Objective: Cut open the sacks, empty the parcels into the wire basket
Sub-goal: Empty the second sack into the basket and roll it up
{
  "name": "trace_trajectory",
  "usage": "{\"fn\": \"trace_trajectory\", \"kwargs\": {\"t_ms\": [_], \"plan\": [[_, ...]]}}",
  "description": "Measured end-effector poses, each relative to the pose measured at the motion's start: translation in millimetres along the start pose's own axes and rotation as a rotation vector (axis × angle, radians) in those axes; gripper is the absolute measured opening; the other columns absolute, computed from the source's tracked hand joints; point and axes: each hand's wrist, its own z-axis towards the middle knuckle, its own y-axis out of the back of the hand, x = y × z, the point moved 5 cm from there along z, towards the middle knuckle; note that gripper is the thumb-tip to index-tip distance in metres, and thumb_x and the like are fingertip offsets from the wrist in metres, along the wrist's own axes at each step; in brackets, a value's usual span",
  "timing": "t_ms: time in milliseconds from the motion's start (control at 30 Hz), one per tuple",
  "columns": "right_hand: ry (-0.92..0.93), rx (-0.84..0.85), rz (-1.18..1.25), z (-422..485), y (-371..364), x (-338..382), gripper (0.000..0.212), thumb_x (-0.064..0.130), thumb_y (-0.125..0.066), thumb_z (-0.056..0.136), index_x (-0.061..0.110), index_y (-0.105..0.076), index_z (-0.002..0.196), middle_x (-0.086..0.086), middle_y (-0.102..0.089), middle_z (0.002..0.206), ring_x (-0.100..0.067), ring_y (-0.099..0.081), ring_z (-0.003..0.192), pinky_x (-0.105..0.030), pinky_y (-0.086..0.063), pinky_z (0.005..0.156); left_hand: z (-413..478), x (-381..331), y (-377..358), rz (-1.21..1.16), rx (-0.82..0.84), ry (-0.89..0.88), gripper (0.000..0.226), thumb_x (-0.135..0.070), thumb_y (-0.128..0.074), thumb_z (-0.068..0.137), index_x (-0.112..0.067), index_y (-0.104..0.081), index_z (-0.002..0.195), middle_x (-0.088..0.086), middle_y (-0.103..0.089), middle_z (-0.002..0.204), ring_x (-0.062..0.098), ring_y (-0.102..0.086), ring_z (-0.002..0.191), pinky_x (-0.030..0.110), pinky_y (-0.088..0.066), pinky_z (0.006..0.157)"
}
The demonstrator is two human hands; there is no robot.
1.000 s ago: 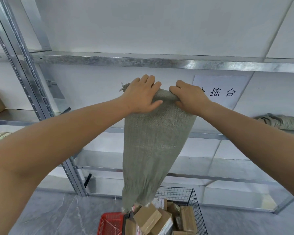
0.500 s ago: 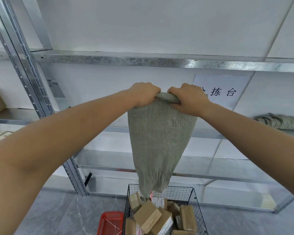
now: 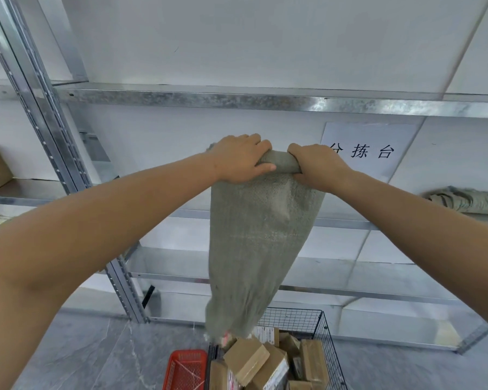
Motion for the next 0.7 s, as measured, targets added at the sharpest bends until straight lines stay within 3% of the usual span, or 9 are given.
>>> {"fn": "trace_trajectory", "kwargs": {"t_ms": [100, 167, 233, 367, 467, 533, 633, 700], "plan": [[0.013, -0.055, -0.054, -3, 1, 3, 0.022, 0.014, -0.051, 0.086, 0.005, -0.045, 0.105, -0.015, -0.056, 0.093, -0.026, -0.047, 0.076, -0.033, -0.030, 0.060, 2, 7, -3, -0.300, 0.260, 0.059, 0.044, -0.046, -0.048, 0.090, -0.012, -0.047, 0.118, 0.004, -0.053, 0.107, 0.021, -0.049, 0.094, 0.029, -0.036, 0.079], [0.040, -0.074, -0.064, -5, 3, 7, 0.025, 0.013, -0.052, 0.086, 0.004, -0.045, 0.108, -0.015, -0.055, 0.096, -0.028, -0.049, 0.084, -0.032, -0.028, 0.062, 3, 8, -7, -0.321, 0.293, 0.043, 0.037, -0.043, -0.057, 0.086, -0.010, -0.051, 0.099, 0.000, -0.051, 0.089, 0.020, -0.046, 0.086, 0.027, -0.032, 0.074], [0.047, -0.073, -0.074, -6, 3, 8, 0.030, 0.016, -0.055, 0.085, 0.004, -0.045, 0.110, -0.014, -0.055, 0.097, -0.029, -0.051, 0.088, -0.032, -0.029, 0.063, 3, 7, -11, -0.323, 0.238, 0.034, 0.030, -0.039, -0.059, 0.086, -0.010, -0.049, 0.089, -0.002, -0.049, 0.081, 0.020, -0.046, 0.082, 0.027, -0.030, 0.071], [0.039, -0.045, -0.016, -4, -1, 2, 0.056, 0.036, -0.064, 0.081, 0.009, -0.041, 0.123, -0.013, -0.054, 0.112, -0.029, -0.054, 0.096, -0.037, -0.042, 0.072, 2, 6, -15, -0.194, 0.082, 0.046, 0.032, -0.035, -0.050, 0.092, -0.006, -0.050, 0.106, 0.012, -0.059, 0.104, 0.020, -0.049, 0.087, 0.029, -0.035, 0.071], [-0.002, 0.009, 0.165, -5, 1, -1, 0.077, 0.046, -0.068, 0.076, 0.014, -0.032, 0.136, -0.008, -0.046, 0.129, -0.026, -0.053, 0.107, -0.036, -0.044, 0.082, 1, 6, -11, 0.017, -0.029, 0.026, 0.031, -0.034, -0.044, 0.095, -0.007, -0.047, 0.109, 0.012, -0.059, 0.106, 0.028, -0.055, 0.095, 0.033, -0.037, 0.070], [-0.024, 0.038, 0.209, -4, 3, -3, 0.072, 0.050, -0.066, 0.076, 0.017, -0.037, 0.133, -0.004, -0.051, 0.126, -0.023, -0.055, 0.106, -0.034, -0.043, 0.082, -2, 6, -7, 0.117, -0.114, -0.030, 0.029, -0.032, -0.043, 0.096, -0.006, -0.048, 0.108, 0.011, -0.059, 0.102, 0.028, -0.057, 0.090, 0.034, -0.036, 0.065], [-0.003, 0.111, 0.198, -1, -2, -2, 0.039, 0.043, -0.062, 0.082, 0.016, -0.055, 0.109, -0.001, -0.060, 0.095, -0.024, -0.058, 0.093, -0.029, -0.040, 0.072, -10, 2, -5, 0.197, -0.286, -0.210, 0.017, -0.017, -0.062, 0.085, -0.002, -0.055, 0.090, 0.014, -0.061, 0.076, 0.030, -0.059, 0.062, 0.028, -0.035, 0.048], [0.012, 0.105, 0.228, 0, -5, 2, 0.025, 0.033, -0.059, 0.087, 0.011, -0.057, 0.098, -0.002, -0.057, 0.082, -0.027, -0.058, 0.087, -0.029, -0.036, 0.067, -10, 4, -7, 0.185, -0.269, -0.206, 0.019, -0.018, -0.062, 0.084, -0.002, -0.056, 0.093, 0.014, -0.061, 0.078, 0.030, -0.059, 0.064, 0.029, -0.035, 0.049]]}}
